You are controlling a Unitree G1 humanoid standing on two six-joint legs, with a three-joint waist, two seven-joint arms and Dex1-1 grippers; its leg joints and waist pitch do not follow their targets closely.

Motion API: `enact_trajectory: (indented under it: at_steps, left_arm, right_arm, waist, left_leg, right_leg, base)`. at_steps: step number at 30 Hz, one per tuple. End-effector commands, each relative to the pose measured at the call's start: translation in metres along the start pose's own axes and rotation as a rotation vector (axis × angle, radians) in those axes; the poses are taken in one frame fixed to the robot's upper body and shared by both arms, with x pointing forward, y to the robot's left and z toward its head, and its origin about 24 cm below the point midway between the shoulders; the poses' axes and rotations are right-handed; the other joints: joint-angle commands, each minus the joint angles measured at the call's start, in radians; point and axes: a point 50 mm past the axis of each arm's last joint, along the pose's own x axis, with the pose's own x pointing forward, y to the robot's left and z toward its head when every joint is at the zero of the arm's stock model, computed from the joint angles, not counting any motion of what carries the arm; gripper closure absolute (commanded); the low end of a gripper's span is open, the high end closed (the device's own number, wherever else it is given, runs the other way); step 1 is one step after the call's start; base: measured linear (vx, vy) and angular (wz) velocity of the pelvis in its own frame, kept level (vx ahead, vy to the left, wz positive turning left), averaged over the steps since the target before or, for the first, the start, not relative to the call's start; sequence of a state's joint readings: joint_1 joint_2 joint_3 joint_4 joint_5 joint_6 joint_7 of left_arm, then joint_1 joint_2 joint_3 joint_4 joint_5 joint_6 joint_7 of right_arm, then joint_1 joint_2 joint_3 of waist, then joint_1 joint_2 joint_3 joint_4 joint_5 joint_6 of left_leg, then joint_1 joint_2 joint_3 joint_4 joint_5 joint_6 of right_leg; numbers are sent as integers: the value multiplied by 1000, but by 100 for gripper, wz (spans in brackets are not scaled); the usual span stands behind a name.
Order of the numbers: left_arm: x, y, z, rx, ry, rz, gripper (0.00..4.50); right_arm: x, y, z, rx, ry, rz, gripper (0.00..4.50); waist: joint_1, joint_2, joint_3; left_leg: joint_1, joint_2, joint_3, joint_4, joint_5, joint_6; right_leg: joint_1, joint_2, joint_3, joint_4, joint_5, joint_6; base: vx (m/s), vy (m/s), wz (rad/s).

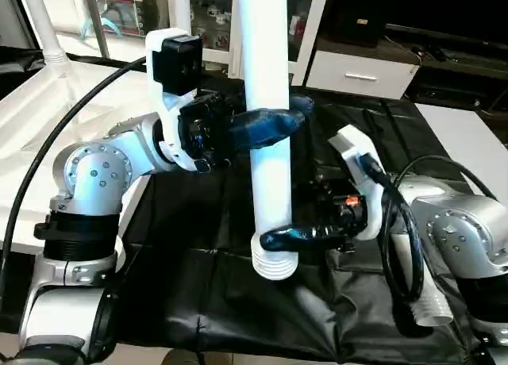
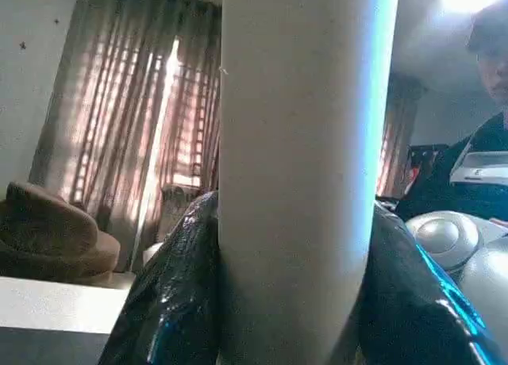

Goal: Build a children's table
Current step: Pick table leg

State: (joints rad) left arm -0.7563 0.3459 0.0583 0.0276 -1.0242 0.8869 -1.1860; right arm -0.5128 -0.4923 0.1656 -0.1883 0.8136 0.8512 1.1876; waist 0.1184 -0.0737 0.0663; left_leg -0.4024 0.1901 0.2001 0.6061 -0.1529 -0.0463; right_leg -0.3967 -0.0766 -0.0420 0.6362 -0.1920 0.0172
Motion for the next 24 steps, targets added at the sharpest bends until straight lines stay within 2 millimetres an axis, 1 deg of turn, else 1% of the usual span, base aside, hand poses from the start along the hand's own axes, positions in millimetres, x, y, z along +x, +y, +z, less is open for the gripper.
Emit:
enact_trajectory:
  at_steps: [1, 3, 7, 9, 10, 11, 13, 14, 15, 16, 17, 19, 20, 22, 23, 24]
  left_arm:
    - [8, 1, 3, 21, 23, -21, 267]
    - [8, 2, 3, 29, 22, -10, 267]
    - [8, 2, 3, 30, 19, -10, 267]
    - [8, 3, 3, 31, 19, -9, 267]
    - [8, 3, 3, 31, 19, -8, 267]
    - [8, 3, 3, 32, 20, -6, 267]
    - [8, 3, 3, 33, 20, -5, 267]
    - [8, 3, 3, 33, 20, -5, 267]
    - [8, 3, 3, 34, 20, -4, 267]
    - [8, 3, 3, 35, 20, -4, 267]
    - [8, 3, 3, 36, 20, -5, 267]
    - [8, 3, 3, 37, 23, -4, 267]
    - [7, 7, 2, 47, 43, 56, 267]
    - [6, 11, 0, 51, 63, 120, 267]
    - [4, 15, -3, 35, 78, 161, 211]
    - [4, 15, -3, 35, 78, 161, 197]
  right_arm:
    - [0, 1, 6, -19, 7, 13, 115]
    - [1, 1, 8, -14, -4, 28, 133]
    - [2, 1, 7, -9, -5, 42, 166]
    - [2, 1, 7, -8, -3, 46, 188]
    - [2, 1, 7, -7, -3, 47, 188]
    - [2, 1, 6, -6, -2, 48, 206]
    - [2, 1, 6, -5, -1, 48, 221]
    - [2, 1, 6, -5, -2, 48, 221]
    - [2, 1, 6, -6, -3, 48, 241]
    - [2, 0, 6, -7, -4, 44, 241]
    - [2, 0, 6, -8, -4, 41, 253]
    - [2, -1, 6, -12, -8, 27, 255]
    - [2, -2, 6, -15, -12, 17, 259]
    - [2, -3, 6, -21, -16, 1, 260]
    - [2, -6, 6, -33, -22, -27, 261]
    - [2, -6, 6, -33, -22, -27, 261]
  waist:
    - [3, 19, -72]
    - [3, 18, -72]
    - [4, 20, -72]
    - [4, 19, -72]
    - [4, 19, -72]
    - [4, 19, -73]
    - [4, 20, -72]
    - [4, 20, -73]
    - [4, 20, -72]
    - [4, 20, -72]
    - [4, 20, -72]
    - [4, 20, -72]
    - [4, 19, -72]
    - [4, 19, -72]
    - [4, 19, -72]
    - [4, 19, -73]
  left_leg:
    - [43, 42, -27, -83, -319, -107]
    - [43, 42, -26, -82, -315, -104]
    - [44, 42, -26, -82, -312, -104]
    - [42, 42, -26, -82, -308, -104]
    - [43, 42, -26, -81, -306, -103]
    - [42, 42, -26, -81, -305, -103]
    - [42, 41, -26, -81, -303, -102]
    - [43, 42, -26, -81, -304, -102]
    - [43, 41, -26, -81, -307, -102]
    - [43, 41, -26, -81, -309, -102]
    - [43, 42, -26, -81, -311, -103]
    - [44, 42, -26, -81, -314, -104]
    - [43, 42, -26, -81, -313, -104]
    - [43, 42, -27, -81, -316, -105]
    - [43, 42, -27, -81, -314, -106]
    - [43, 42, -27, -81, -313, -106]
  right_leg:
    - [26, -66, 36, -81, -275, -175]
    - [25, -65, 36, -81, -273, -177]
    - [25, -66, 36, -80, -272, -180]
    - [27, -66, 36, -80, -268, -179]
    - [27, -66, 36, -80, -267, -179]
    - [27, -66, 36, -80, -265, -179]
    - [27, -66, 36, -80, -262, -181]
    - [27, -66, 36, -80, -261, -182]
    - [27, -66, 36, -80, -263, -183]
    - [27, -66, 36, -80, -267, -181]
    - [27, -66, 36, -80, -270, -180]
    - [26, -65, 35, -80, -269, -181]
    - [27, -65, 35, -80, -269, -181]
    - [26, -66, 35, -81, -269, -181]
    - [26, -67, 36, -81, -273, -179]
    - [26, -67, 35, -80, -273, -179]
  base:
    - [0, 0, 0]
    - [0, 0, 0]
    - [0, 0, 0]
    - [0, 0, 0]
    - [0, 0, 0]
    - [0, 0, 0]
    - [0, 0, 0]
    - [0, 0, 0]
    - [0, 0, 0]
    - [0, 0, 0]
    - [0, 0, 0]
    - [0, 0, 0]
    - [0, 0, 0]
    - [0, 0, 0]
    - [0, 0, 0]
    - [0, 0, 0]
